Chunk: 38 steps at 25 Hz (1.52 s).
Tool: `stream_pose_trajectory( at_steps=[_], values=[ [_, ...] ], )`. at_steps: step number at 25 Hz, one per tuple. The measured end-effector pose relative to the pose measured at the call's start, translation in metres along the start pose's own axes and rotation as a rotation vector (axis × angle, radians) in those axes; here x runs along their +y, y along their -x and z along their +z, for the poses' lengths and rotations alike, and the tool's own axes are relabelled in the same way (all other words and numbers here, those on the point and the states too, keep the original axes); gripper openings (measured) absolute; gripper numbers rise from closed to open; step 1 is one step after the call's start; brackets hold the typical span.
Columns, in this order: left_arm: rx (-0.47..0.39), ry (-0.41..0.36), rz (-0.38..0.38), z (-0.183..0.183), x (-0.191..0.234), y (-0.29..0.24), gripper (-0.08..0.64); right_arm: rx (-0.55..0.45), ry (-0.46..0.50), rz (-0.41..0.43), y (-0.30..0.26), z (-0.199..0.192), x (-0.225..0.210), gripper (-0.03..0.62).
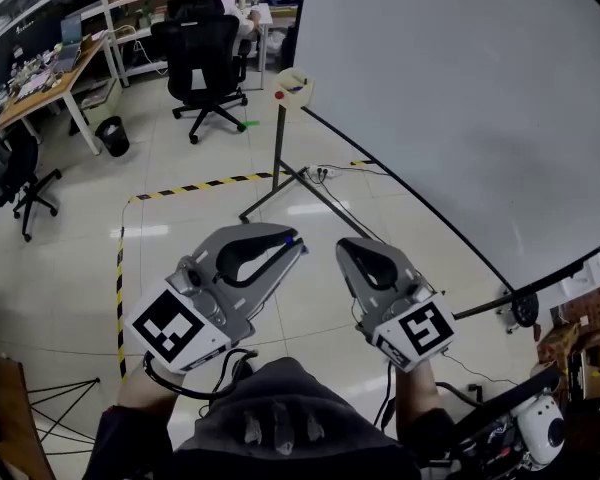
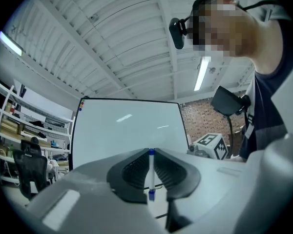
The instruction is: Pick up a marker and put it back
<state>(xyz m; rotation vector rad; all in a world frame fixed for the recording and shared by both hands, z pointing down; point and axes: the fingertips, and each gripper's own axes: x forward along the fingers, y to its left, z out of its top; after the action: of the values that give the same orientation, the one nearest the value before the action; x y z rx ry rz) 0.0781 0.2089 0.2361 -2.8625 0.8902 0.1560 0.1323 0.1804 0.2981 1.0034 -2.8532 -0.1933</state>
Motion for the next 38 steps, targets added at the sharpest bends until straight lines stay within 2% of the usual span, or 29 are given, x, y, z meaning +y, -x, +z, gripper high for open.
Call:
stream_pose_trajectory(
  at_steps=[6,16,22,30,38],
  values=[
    [-0.013,0.002,0.037,0.002,0.003,-0.002,0.037,0.003,-0.003,0.026,-0.002,-0.008,0.001,0.002],
    [-0.016,-0.012,0.106,-0.005,0.005,-0.025,0.037,-0.019,-0.009,0.094,0.0,-0.014,-0.02,0.002],
    [-0.019,0.005,0.143,-0.014,0.032,-0.034,0.037,0.012,-0.01,0.131,-0.021,-0.023,-0.037,0.002],
    [-0.057,0.028,0.149,-0.027,0.104,-0.043,0.037,0.059,0.014,0.131,-0.078,-0.036,-0.064,0.002],
    [-0.063,0.016,0.09,-0.028,0.212,-0.055,0.035,0.07,0.009,0.05,-0.174,-0.024,-0.11,0.002]
  ],
)
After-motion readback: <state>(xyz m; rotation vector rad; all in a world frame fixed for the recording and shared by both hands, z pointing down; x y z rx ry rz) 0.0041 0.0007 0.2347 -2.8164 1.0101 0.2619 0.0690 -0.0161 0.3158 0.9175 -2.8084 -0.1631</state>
